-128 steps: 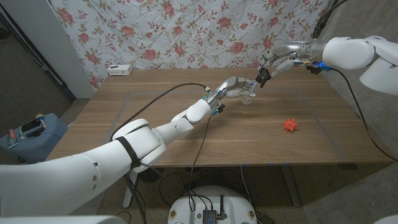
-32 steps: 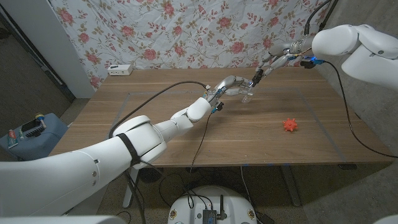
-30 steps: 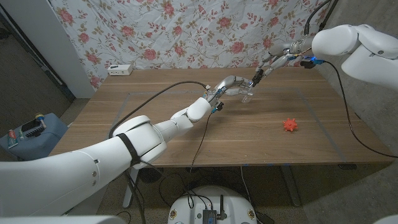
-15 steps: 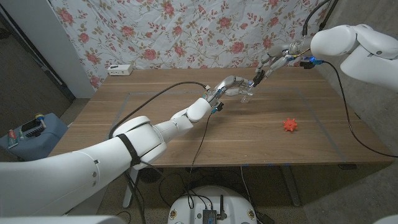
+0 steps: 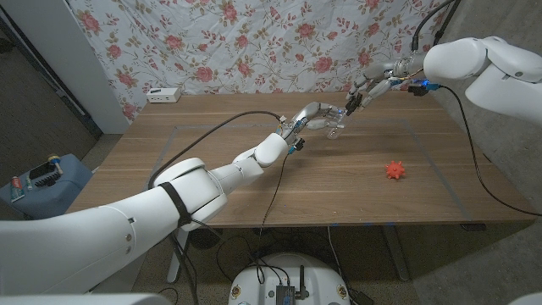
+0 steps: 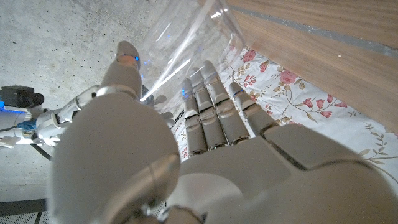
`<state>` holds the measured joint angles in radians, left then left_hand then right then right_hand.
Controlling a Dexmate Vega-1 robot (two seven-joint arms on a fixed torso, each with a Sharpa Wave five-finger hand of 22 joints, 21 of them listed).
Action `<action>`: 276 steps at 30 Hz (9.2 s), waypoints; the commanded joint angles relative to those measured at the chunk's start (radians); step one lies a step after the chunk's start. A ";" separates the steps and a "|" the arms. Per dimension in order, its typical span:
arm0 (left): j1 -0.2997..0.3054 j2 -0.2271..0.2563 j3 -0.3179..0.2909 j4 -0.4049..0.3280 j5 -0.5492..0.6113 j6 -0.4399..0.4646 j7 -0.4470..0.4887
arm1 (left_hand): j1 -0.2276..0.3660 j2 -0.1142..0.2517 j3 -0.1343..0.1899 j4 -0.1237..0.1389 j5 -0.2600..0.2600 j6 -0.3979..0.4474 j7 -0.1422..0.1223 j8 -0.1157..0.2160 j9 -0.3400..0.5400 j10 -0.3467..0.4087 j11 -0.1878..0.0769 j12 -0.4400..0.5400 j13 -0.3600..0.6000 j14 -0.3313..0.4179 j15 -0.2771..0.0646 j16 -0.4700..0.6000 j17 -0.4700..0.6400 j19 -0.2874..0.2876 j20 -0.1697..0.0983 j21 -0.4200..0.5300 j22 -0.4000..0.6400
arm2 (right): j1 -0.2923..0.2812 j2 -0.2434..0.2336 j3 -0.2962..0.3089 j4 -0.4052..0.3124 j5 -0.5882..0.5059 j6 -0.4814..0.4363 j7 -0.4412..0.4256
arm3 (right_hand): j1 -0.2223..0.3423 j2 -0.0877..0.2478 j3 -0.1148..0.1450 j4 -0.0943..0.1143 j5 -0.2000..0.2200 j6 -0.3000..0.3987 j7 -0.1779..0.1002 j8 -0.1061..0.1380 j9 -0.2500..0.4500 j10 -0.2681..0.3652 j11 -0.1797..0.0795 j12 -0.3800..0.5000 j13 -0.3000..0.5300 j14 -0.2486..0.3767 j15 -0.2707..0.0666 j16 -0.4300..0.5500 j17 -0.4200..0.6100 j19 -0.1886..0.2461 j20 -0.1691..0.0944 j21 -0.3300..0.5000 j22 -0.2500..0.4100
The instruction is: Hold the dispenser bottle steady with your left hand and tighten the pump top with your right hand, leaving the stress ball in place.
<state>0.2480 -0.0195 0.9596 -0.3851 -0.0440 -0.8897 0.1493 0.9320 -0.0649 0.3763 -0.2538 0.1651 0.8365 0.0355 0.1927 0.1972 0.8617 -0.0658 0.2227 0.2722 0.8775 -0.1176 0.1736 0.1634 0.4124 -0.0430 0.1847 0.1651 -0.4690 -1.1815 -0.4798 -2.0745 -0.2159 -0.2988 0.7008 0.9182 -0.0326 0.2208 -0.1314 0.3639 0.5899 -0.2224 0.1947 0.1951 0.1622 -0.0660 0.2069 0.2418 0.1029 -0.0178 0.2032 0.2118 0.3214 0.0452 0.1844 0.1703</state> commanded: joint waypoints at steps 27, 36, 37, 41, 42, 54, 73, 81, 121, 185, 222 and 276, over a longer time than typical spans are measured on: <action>0.014 0.013 0.003 -0.010 0.039 -0.040 0.048 | -0.072 0.093 0.112 0.103 0.007 0.094 -0.055 0.008 0.006 0.015 -0.015 -0.001 0.001 0.008 -0.055 0.003 0.000 0.004 -0.100 0.003 0.003 | -0.023 -0.018 0.040 0.034 -0.007 0.062 -0.034 | 0.104 -0.013 0.025 -0.035 0.035 -0.100 0.000 -0.013 -0.002 -0.053 -0.011 -0.007 0.001 -0.040 0.009 -0.007 -0.001 -0.073 0.019 -0.007 0.000; 0.018 0.013 0.002 -0.013 0.045 -0.045 0.057 | -0.072 0.092 0.112 0.102 0.007 0.094 -0.057 0.007 0.005 0.015 -0.016 -0.001 0.001 0.007 -0.053 0.003 0.000 0.004 -0.101 0.003 0.003 | -0.026 -0.027 0.052 0.026 -0.003 0.056 -0.038 | 0.101 -0.014 0.024 -0.030 0.037 -0.112 0.000 -0.015 -0.003 -0.052 -0.013 -0.005 0.001 -0.041 0.011 -0.005 0.000 -0.074 0.019 -0.005 0.000; 0.019 0.013 0.001 -0.013 0.045 -0.046 0.058 | -0.072 0.092 0.112 0.102 0.007 0.094 -0.056 0.007 0.005 0.014 -0.017 -0.001 0.001 0.007 -0.053 0.003 0.000 0.003 -0.100 0.003 0.003 | -0.028 -0.028 0.055 0.024 -0.001 0.053 -0.040 | 0.101 -0.014 0.024 -0.030 0.037 -0.112 0.000 -0.015 -0.003 -0.053 -0.012 -0.005 0.001 -0.042 0.011 -0.005 0.000 -0.074 0.019 -0.005 0.000; 0.020 0.012 0.000 -0.013 0.048 -0.048 0.065 | -0.073 0.092 0.112 0.103 0.007 0.094 -0.056 0.008 0.005 0.016 -0.014 0.000 0.002 0.008 -0.052 0.003 0.000 0.004 -0.100 0.003 0.003 | -0.037 -0.035 0.067 0.018 0.004 0.040 -0.053 | 0.092 -0.009 0.021 -0.020 0.038 -0.124 0.000 -0.016 -0.004 -0.049 -0.005 -0.002 0.001 -0.043 0.013 -0.003 0.002 -0.068 0.016 -0.001 0.000; 0.020 0.013 0.000 -0.014 0.048 -0.049 0.065 | -0.073 0.092 0.112 0.102 0.007 0.094 -0.056 0.008 0.005 0.016 -0.015 0.000 0.002 0.007 -0.053 0.003 0.000 0.004 -0.100 0.003 0.003 | -0.041 -0.037 0.073 0.018 0.009 0.036 -0.057 | 0.088 -0.007 0.020 -0.016 0.038 -0.128 0.000 -0.016 -0.004 -0.048 -0.003 -0.001 0.001 -0.043 0.013 -0.002 0.003 -0.066 0.016 0.001 0.000; 0.029 0.017 -0.007 -0.019 0.057 -0.067 0.096 | -0.074 0.092 0.113 0.102 0.007 0.094 -0.055 0.008 0.005 0.016 -0.015 -0.001 0.001 0.007 -0.053 0.003 0.000 0.005 -0.100 0.003 0.003 | -0.111 -0.068 0.152 0.006 0.099 -0.018 -0.152 | 0.050 0.008 0.009 0.009 0.031 -0.149 0.000 -0.015 -0.005 -0.035 0.007 0.007 0.000 -0.044 0.020 0.004 0.006 -0.053 0.007 0.007 0.000; 0.067 0.031 -0.038 -0.047 0.061 -0.106 0.133 | -0.075 0.092 0.114 0.102 0.007 0.093 -0.058 0.007 0.005 0.015 -0.014 -0.001 0.001 0.007 -0.054 0.003 0.000 0.008 -0.093 0.004 0.003 | -0.382 -0.083 0.369 -0.001 0.366 -0.055 -0.464 | -0.114 0.052 -0.046 0.089 -0.038 -0.183 0.002 -0.011 -0.004 0.035 0.096 0.027 -0.006 -0.002 0.048 0.024 0.005 0.021 -0.028 0.023 0.001; 0.097 0.050 -0.068 -0.094 0.067 -0.108 0.149 | -0.077 0.090 0.113 0.103 0.006 0.091 -0.055 0.006 0.006 0.014 -0.011 -0.002 0.001 0.006 -0.053 0.003 0.000 0.012 -0.083 0.006 0.003 | -0.472 -0.042 0.419 -0.005 0.426 -0.057 -0.583 | -0.170 0.067 -0.063 0.116 -0.064 -0.197 0.003 -0.010 -0.002 0.063 0.108 0.033 -0.009 0.017 0.037 0.030 0.006 0.035 -0.033 0.023 0.002; 0.364 0.159 -0.233 -0.556 0.044 0.129 0.156 | -0.085 0.091 0.114 0.105 0.006 0.086 -0.053 0.006 0.006 0.009 -0.006 -0.004 -0.001 0.006 -0.047 0.003 0.000 0.010 -0.078 0.004 0.003 | -0.616 0.252 0.395 0.081 0.590 0.186 -0.857 | -0.365 0.096 -0.130 0.202 -0.142 -0.218 0.042 -0.006 -0.007 0.090 0.126 0.022 -0.023 0.035 0.028 0.028 0.009 0.046 -0.068 0.014 0.002; 0.489 0.251 -0.268 -0.775 0.057 0.330 0.172 | -0.071 0.052 0.028 0.115 0.008 -0.137 -0.076 -0.020 -0.009 -0.225 -0.011 -0.045 -0.064 -0.254 -0.041 -0.006 0.000 -0.095 -0.030 -0.004 0.003 | -0.573 0.537 0.178 0.321 0.737 0.480 -0.868 | -0.454 0.122 -0.155 0.235 -0.140 -0.298 0.096 -0.020 -0.012 0.037 0.122 -0.012 -0.041 -0.011 0.016 0.000 0.005 0.006 -0.100 -0.002 -0.002; 0.533 0.313 -0.253 -0.844 0.091 0.423 0.190 | -0.141 0.084 -0.034 0.137 0.011 -0.345 -0.094 -0.025 -0.019 -0.413 -0.019 -0.049 -0.087 -0.423 -0.033 -0.009 -0.002 -0.172 -0.021 -0.006 0.004 | -0.553 0.633 0.133 0.431 0.789 0.590 -0.835 | -0.516 0.139 -0.174 0.252 -0.131 -0.456 0.162 -0.028 -0.017 -0.024 0.092 -0.028 -0.056 -0.052 -0.002 -0.012 -0.007 -0.059 -0.124 -0.011 -0.005; 0.497 0.316 -0.233 -0.788 0.057 0.461 0.152 | -0.180 0.102 -0.076 0.136 0.013 -0.428 -0.119 -0.018 -0.020 -0.494 -0.032 -0.041 -0.090 -0.508 -0.024 -0.006 -0.002 -0.236 -0.042 -0.001 0.005 | -0.520 0.666 0.119 0.504 0.807 0.618 -0.812 | -0.548 0.152 -0.182 0.255 -0.126 -0.491 0.159 -0.014 -0.018 -0.063 0.087 -0.023 -0.058 -0.059 0.000 -0.010 -0.014 -0.091 -0.124 -0.004 -0.005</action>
<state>0.7408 0.2923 0.7364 -1.1663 0.0419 -0.4355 0.3147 0.7618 0.0358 0.3055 -0.1200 0.1743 0.4137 -0.0821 0.1782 0.1749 0.3751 -0.0950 0.1854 0.1816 0.3751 -0.0443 0.1705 0.1586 0.1810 -0.0383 0.1809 0.1651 -0.9967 -0.5236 -0.3588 -1.5900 0.5805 0.3131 -0.1227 0.3746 0.1228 0.0413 0.1172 0.2332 0.0979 -0.0591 0.1778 0.1769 0.1045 0.0227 0.1771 0.1815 0.0477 -0.0125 0.1955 0.1952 0.2338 -0.0387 0.1766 0.1631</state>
